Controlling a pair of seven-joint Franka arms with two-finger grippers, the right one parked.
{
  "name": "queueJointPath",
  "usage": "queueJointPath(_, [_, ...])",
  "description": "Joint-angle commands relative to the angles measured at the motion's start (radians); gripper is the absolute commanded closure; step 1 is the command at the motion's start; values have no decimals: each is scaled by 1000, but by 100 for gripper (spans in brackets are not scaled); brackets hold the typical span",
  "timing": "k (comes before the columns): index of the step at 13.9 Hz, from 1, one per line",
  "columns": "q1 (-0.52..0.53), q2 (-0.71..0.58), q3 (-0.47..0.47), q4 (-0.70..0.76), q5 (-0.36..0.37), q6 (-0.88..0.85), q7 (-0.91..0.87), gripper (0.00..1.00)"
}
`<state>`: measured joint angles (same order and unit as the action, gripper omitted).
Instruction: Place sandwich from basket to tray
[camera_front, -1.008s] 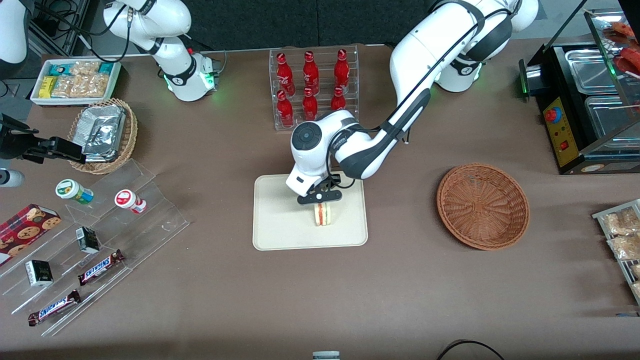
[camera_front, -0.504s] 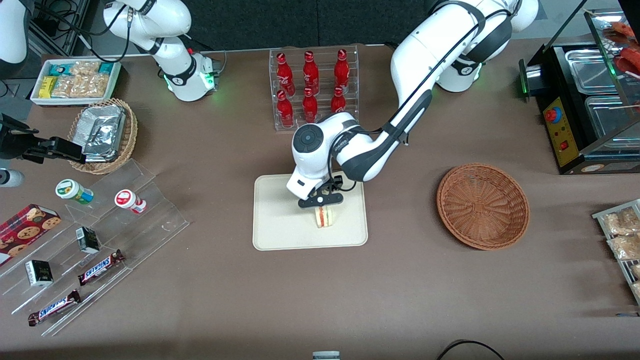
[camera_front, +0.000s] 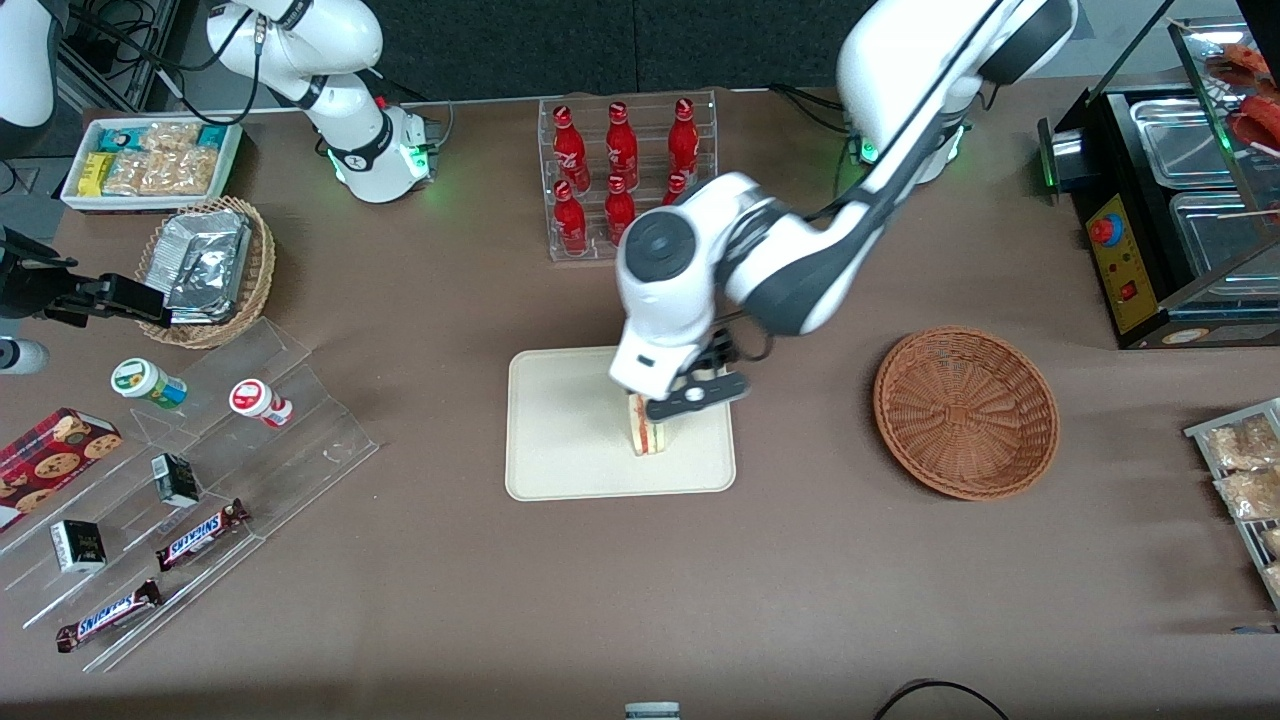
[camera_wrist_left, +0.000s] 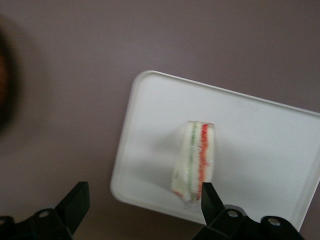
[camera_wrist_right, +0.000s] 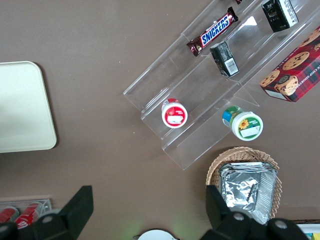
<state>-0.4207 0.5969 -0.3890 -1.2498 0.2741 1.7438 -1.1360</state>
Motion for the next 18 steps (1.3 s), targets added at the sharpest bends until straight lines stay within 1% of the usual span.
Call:
queueJointPath(1, [75, -119, -2, -43, -55, -105, 74, 1])
queueJointPath(3, [150, -190, -1, -48, -107, -197, 178, 1])
queueJointPath(5, [241, -277, -1, -89, -154, -254, 307, 1])
queueJointPath(7, [340, -385, -1, -178, -199, -271, 447, 1])
queueJointPath(10, [446, -511, 2, -299, -266, -256, 609, 1])
queueJointPath(11, [460, -540, 21, -322, -283, -257, 668, 1])
queueJointPath(14, [433, -626, 149, -396, -323, -256, 809, 1])
queueJointPath(17, [384, -710, 281, -473, -326, -254, 916, 1])
queueJointPath(18, [370, -729, 312, -487, -326, -254, 938, 1])
